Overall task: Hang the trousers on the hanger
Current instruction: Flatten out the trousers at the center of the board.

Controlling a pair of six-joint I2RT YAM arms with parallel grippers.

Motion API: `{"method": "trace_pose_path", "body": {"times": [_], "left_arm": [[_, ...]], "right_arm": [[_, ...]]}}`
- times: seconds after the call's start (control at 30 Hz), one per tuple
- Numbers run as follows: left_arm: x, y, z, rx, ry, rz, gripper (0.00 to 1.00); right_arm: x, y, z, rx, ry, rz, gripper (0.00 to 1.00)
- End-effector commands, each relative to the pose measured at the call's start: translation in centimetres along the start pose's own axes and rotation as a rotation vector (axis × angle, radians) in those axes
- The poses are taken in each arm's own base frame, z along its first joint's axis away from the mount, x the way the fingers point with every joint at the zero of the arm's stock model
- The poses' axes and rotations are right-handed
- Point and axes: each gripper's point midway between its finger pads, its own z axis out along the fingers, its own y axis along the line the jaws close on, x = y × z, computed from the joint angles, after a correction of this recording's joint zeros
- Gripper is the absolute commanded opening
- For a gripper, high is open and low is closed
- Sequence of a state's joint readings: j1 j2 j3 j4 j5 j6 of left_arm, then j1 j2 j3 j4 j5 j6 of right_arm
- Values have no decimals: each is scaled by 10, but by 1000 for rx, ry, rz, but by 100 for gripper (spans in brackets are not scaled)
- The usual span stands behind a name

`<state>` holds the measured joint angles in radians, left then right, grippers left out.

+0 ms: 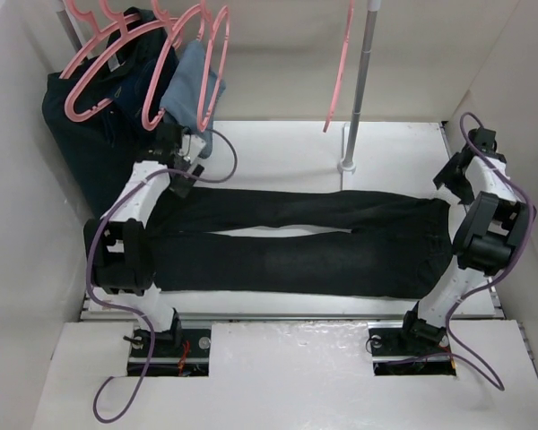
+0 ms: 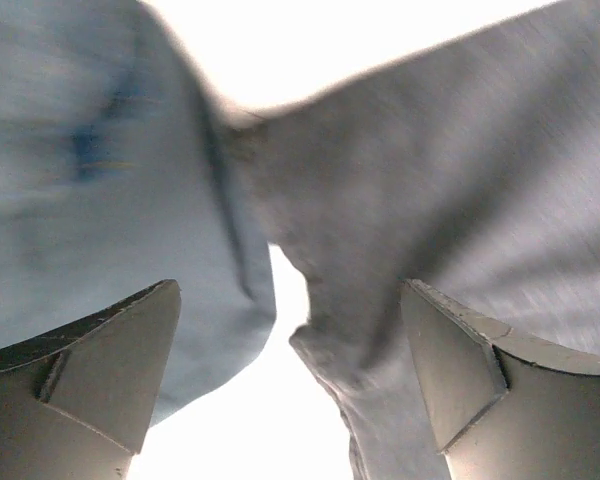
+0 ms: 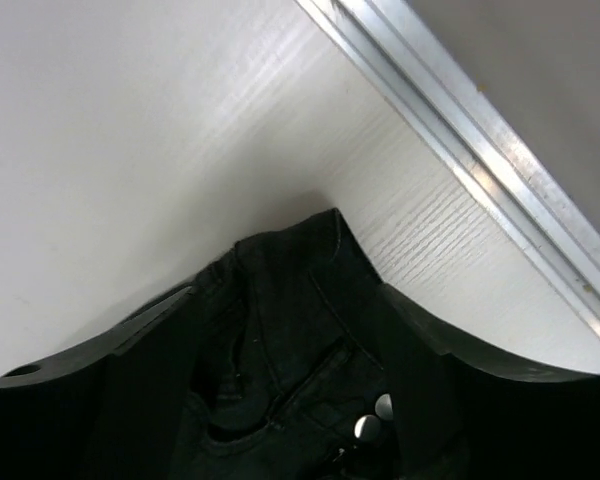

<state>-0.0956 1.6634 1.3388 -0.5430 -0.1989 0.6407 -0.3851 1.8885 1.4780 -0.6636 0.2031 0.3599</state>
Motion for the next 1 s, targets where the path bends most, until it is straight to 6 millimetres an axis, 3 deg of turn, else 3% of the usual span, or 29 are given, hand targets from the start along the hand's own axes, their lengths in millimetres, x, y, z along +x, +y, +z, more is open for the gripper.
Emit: {"method": "trace_pose_path", "body": {"times": [0.0, 0.07, 0.17, 0.2, 0.3, 0.33, 0.4, 0.43, 0.57, 0.67, 0.77, 0.8, 0.87, 0.9, 0.93, 0.97], "left_arm": [[5, 2, 21, 16, 65, -93, 90], [5, 9, 35, -37, 88, -113, 88], [-1, 13, 60, -95, 82, -156, 88], [7, 12, 74, -100, 107, -170, 88], [7, 30, 91, -166, 99, -260, 91], [15, 32, 104, -164, 127, -287, 93], [12, 34, 118, -165, 138, -343, 97], [12, 42, 116, -175, 137, -369, 97], [30, 22, 141, -98, 220, -344, 99], [50, 3, 148, -62, 261, -308, 91], [52, -6, 143, -14, 241, -284, 52], [50, -4, 139, -19, 231, -287, 33], [58, -5, 140, -35, 254, -270, 0], [50, -4, 137, -41, 232, -265, 0], [50, 0, 134, -58, 232, -255, 0], [54, -1, 134, -61, 244, -252, 0]], "right_arm": [[-49, 4, -37, -27, -135, 7, 76], [-54, 10, -36, -49, -132, 6, 80], [-46, 22, -18, -69, -72, -32, 85], [-48, 23, -16, -66, -65, -46, 87], [-35, 26, 8, -64, -2, -67, 90], [-29, 26, 16, -56, 19, -71, 93], [-25, 27, 26, -52, 32, -73, 96], [-20, 25, 28, -47, 45, -76, 96], [1, 21, 47, -24, 106, -78, 100], [18, 21, 48, -25, 142, -92, 100], [16, 22, 40, -44, 117, -86, 92], [11, 23, 38, -50, 100, -83, 87], [12, 25, 37, -62, 104, -92, 61], [7, 26, 36, -67, 93, -90, 49], [8, 28, 35, -81, 98, -100, 28], [6, 34, 33, -111, 97, -98, 17]]}}
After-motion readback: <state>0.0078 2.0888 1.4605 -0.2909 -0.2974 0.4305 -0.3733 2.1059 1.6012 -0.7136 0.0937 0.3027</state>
